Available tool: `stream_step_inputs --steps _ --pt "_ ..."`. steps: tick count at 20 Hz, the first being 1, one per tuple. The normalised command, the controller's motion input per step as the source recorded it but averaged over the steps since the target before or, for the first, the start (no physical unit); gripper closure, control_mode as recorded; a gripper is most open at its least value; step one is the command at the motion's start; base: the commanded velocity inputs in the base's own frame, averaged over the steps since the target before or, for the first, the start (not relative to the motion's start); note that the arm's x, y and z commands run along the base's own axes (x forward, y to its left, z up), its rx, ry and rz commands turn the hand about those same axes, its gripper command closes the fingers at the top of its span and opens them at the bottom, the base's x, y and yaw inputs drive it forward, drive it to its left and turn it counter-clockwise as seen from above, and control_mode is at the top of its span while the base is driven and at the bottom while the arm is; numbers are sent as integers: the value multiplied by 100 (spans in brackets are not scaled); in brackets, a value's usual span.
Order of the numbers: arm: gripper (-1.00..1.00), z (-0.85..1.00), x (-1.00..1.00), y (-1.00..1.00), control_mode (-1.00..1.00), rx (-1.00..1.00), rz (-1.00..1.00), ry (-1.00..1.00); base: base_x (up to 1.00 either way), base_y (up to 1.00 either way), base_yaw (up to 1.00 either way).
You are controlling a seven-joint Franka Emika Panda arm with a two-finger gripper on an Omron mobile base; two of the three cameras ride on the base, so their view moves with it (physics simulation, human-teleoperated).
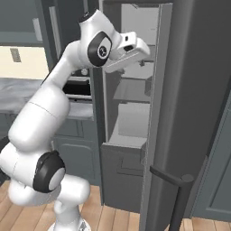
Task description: There is a bowl on the dining counter. Grab a lemon wedge from the fridge and place it in the bowl. Then get the liquor bottle and glass cup from the cabinet and place them next to the bowl.
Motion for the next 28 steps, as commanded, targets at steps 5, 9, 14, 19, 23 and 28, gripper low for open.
stream_step_inputs --steps 5,9,14,19,23,28 --pt "-100 -28 23 -69 -100 -1 -15 12 0 0 0" --pt "-100 -27 13 -61 -100 -1 -16 11 0 0 0" --pt "-100 -23 7 -60 -100 -3 -16 7 0 0 0" --pt "-100 -20 0 -77 -100 -5 -16 0 0 0 0" --pt "-100 -22 -21 -98 -100 -7 -21 0 0 0 0" --pt "-100 -12 -42 -93 -100 -8 -20 0 0 0 0"
